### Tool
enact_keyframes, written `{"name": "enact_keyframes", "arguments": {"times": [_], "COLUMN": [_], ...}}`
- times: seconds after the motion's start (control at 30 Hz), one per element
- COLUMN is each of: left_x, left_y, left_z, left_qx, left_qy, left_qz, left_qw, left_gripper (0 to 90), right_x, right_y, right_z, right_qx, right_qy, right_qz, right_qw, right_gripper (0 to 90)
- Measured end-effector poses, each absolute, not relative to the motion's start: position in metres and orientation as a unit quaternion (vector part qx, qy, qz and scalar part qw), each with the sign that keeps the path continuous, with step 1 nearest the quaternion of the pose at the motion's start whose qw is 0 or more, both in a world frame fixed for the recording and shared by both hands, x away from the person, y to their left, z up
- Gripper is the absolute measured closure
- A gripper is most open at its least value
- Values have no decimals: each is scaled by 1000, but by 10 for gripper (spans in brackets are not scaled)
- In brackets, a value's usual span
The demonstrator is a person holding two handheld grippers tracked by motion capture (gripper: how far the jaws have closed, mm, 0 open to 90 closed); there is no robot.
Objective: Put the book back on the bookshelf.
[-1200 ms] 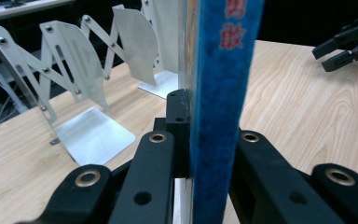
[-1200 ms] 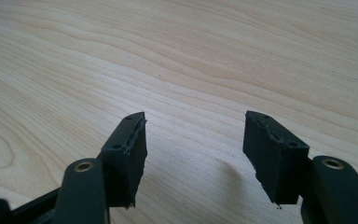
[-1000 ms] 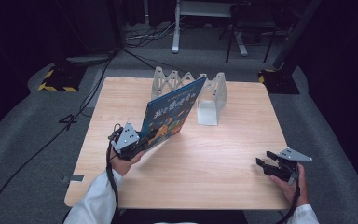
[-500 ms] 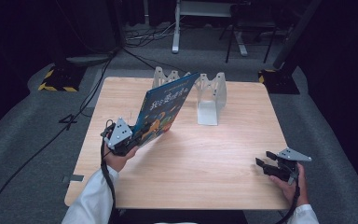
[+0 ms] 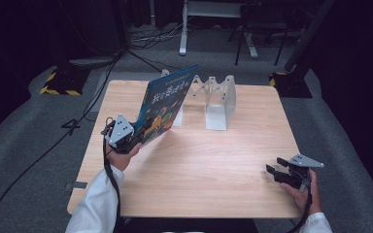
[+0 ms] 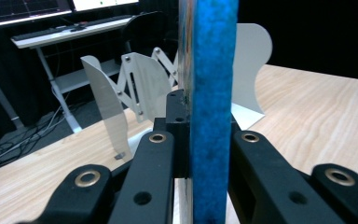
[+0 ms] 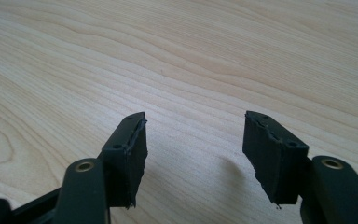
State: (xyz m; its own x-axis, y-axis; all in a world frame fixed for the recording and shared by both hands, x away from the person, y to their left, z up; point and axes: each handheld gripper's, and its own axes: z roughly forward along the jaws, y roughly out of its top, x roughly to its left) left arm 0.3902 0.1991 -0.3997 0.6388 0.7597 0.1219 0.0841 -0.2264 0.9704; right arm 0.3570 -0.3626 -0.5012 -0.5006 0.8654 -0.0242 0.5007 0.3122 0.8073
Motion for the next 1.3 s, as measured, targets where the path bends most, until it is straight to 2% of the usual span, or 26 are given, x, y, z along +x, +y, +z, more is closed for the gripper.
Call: {"name": "enact_keyframes", "arguments": {"times": [0.83,1.3], "left_x": [441,468], "left_y": [177,167], "left_z": [-387,-392], "left_qx": [696,682], "left_qy": [333,360], "left_qz": [315,322], "left_qw": [553,549], "left_gripper": [828,828], "right_x": [357,358], "right_y": [-360,-360], "right_z": [-502,-502], "right_qx": [432,432], "right_qy": [785,786], "right_qz": [377,376], "right_qw": [236,234], "right_gripper": [405,405]}}
